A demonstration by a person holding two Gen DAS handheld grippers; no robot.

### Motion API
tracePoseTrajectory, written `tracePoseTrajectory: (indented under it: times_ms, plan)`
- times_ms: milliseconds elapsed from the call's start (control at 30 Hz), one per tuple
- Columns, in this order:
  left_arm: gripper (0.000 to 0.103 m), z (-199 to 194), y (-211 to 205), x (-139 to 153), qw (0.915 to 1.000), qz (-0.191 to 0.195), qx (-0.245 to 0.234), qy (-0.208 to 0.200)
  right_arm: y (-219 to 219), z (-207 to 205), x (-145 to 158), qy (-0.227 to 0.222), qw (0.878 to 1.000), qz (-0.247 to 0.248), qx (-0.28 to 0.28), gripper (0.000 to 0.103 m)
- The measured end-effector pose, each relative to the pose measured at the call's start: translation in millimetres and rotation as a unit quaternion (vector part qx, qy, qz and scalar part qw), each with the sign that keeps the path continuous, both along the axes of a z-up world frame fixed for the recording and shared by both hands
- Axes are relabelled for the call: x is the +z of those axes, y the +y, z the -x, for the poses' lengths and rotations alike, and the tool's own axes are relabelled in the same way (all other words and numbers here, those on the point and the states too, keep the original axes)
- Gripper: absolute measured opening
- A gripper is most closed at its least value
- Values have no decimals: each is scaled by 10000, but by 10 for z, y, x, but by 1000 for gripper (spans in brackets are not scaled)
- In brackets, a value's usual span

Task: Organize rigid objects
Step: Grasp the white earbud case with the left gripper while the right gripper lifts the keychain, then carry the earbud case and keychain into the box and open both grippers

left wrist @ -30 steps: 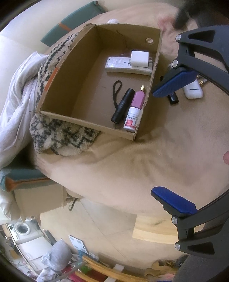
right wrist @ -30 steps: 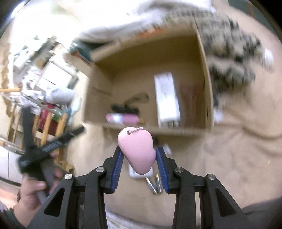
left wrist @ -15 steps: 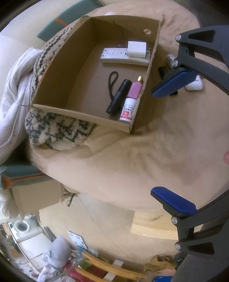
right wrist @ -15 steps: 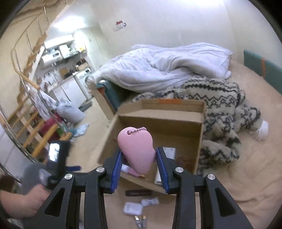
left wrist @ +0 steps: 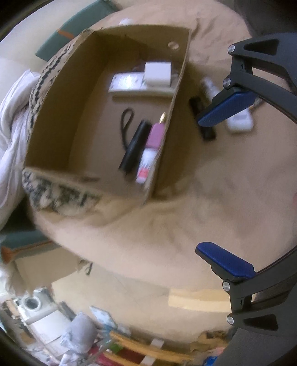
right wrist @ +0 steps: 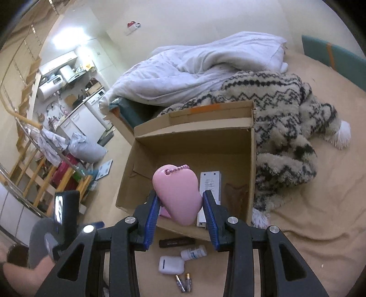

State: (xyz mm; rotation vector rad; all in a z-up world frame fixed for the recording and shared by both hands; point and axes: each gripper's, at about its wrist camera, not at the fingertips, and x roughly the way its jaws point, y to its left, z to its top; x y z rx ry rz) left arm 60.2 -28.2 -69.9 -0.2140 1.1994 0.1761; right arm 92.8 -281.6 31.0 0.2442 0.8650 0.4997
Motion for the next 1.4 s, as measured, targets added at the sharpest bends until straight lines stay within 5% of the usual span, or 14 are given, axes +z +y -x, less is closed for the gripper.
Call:
tracePoseTrajectory:
  times_ms: [233,433,667,767,900,1400]
  plan:
    - [96,-20,-382,-365,9937,836,303,687,-42,-35,-41,155,9998,-81,-14,40]
    - [91,-21,-607,-647,9891,896,393,1096,-53,-35,-54,210,9997,-116,10,40]
    - [91,-27,-878,-814,9905,319,123,1330,24,-50,-100,257,9996,45,103,40]
    - [81,-42,-927,-857,9902,65,37,1398,40,-44,-109,267,9995,103,116,40]
    - [53,-46,-926,-808,9916,-31,14,1292,34,-47,-119,267,9995,109,88,40]
    - [53,-10,-577,-785,9913,-239,-5,1293,49,-57,-179,309,9988,366,23,40]
